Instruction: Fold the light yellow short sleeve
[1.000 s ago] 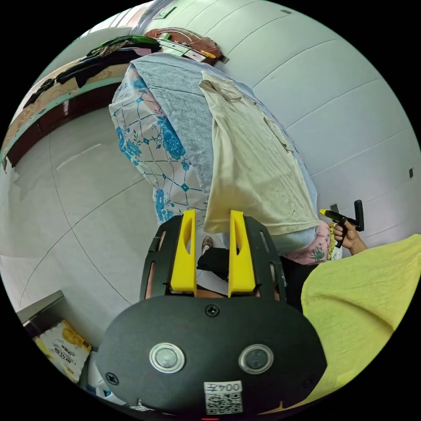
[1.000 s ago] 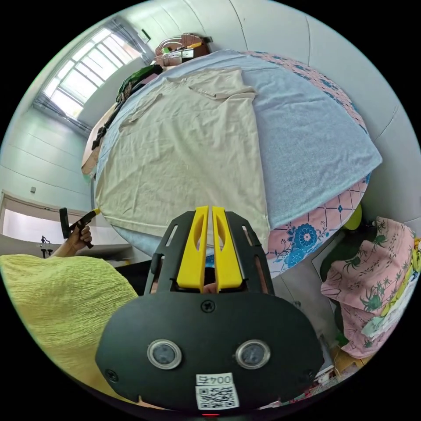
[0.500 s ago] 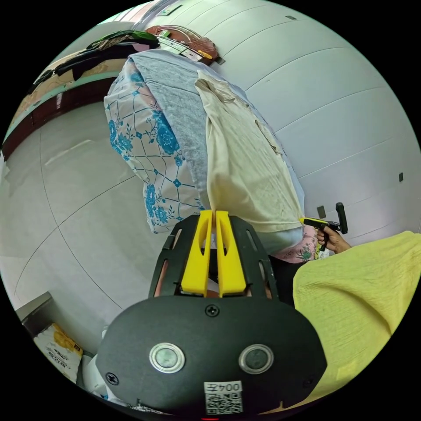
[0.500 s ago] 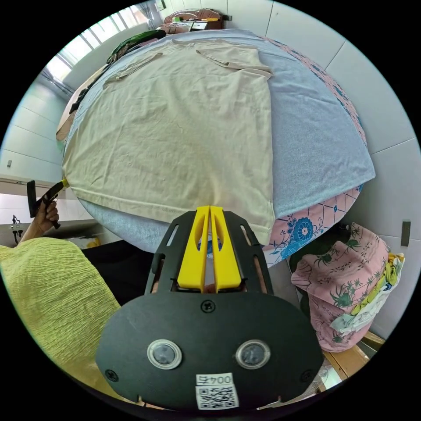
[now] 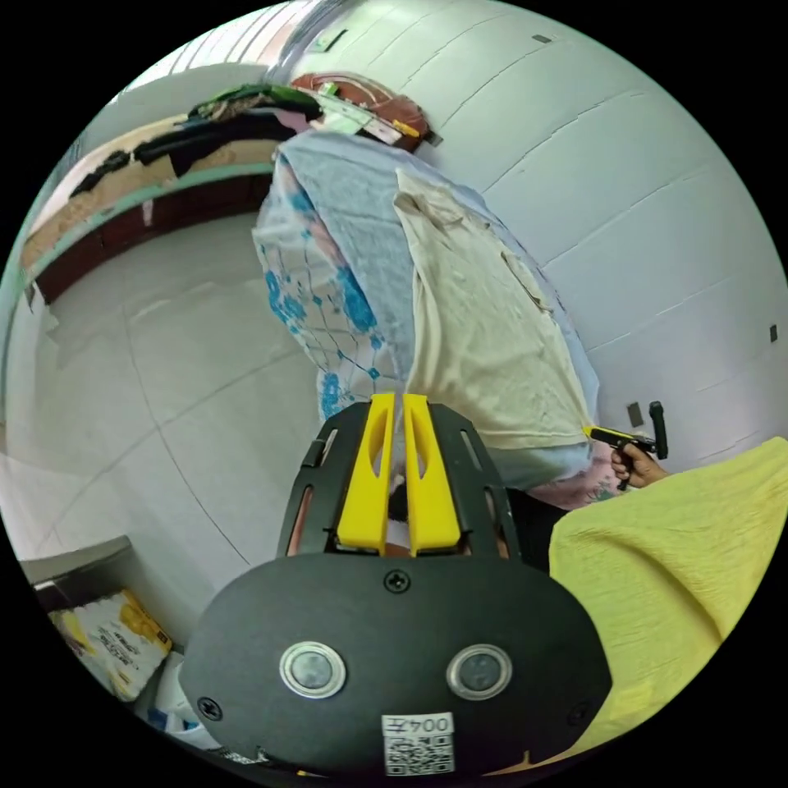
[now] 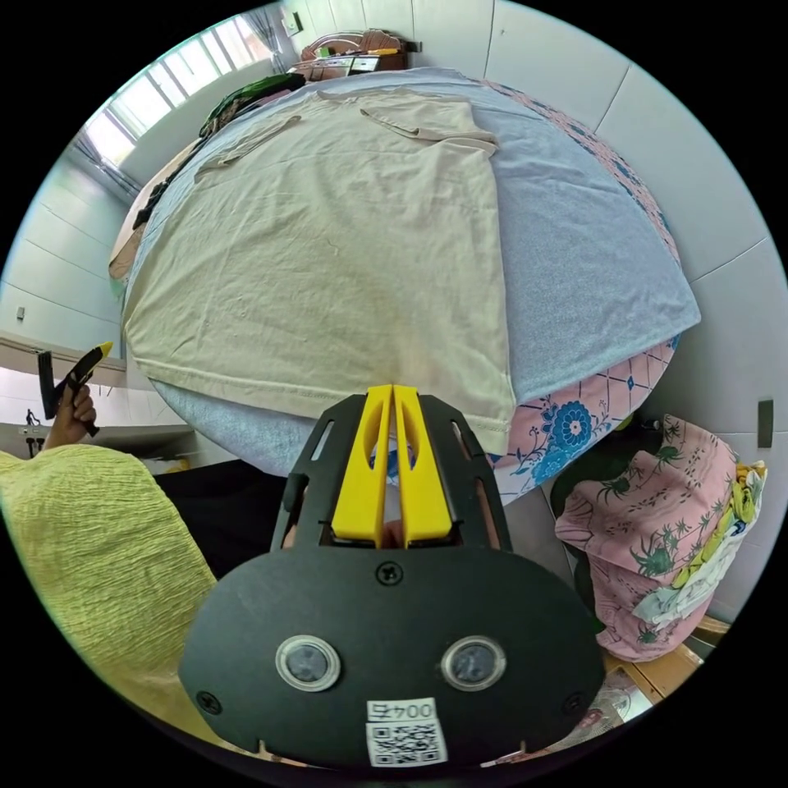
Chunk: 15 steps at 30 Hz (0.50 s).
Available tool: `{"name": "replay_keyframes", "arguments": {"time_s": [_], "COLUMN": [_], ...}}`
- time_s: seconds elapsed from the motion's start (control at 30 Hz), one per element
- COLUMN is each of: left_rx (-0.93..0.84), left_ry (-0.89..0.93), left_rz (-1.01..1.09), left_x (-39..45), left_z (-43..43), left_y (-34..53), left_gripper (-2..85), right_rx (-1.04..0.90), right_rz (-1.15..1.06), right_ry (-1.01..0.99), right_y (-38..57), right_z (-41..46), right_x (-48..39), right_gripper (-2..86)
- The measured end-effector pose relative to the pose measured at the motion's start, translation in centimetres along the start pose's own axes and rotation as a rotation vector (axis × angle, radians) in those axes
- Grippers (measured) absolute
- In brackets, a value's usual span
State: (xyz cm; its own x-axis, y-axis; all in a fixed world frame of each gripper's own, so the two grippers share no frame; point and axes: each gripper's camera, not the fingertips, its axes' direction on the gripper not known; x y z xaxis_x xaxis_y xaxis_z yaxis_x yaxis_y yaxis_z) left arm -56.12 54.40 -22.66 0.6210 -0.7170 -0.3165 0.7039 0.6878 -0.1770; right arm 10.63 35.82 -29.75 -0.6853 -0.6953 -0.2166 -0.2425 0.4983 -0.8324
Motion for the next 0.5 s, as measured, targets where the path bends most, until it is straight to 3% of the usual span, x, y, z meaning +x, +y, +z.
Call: {"name": "replay_keyframes", "arguments": {"time_s": [0.13,0.37,0.5], "left_rx": [0.043,-0.170,-0.213], "left_ry": [-0.161,-0.347,-0.378], "left_rz": [0.220,0.585,0.680], "left_x": [4.8,12.3,14.2], "left_z": [-0.2,6.9,8.8], "left_y": [-4.2,-9.7,-10.5], "left_gripper": [1.4,2.0,1.9], "right_rx": [0.006,-0.043,-0.060], "right_rz": [0.021,-0.022,-0.058], "right_ry": [-0.030,0.016,0.043], "right_y": [-0.1,-1.2,-1.6], "right_z": [0.6,1.7,2.0], "right_x": [-0.2,-2.0,-3.2], "right_gripper": [-0.4,-0.1,1.9]}}
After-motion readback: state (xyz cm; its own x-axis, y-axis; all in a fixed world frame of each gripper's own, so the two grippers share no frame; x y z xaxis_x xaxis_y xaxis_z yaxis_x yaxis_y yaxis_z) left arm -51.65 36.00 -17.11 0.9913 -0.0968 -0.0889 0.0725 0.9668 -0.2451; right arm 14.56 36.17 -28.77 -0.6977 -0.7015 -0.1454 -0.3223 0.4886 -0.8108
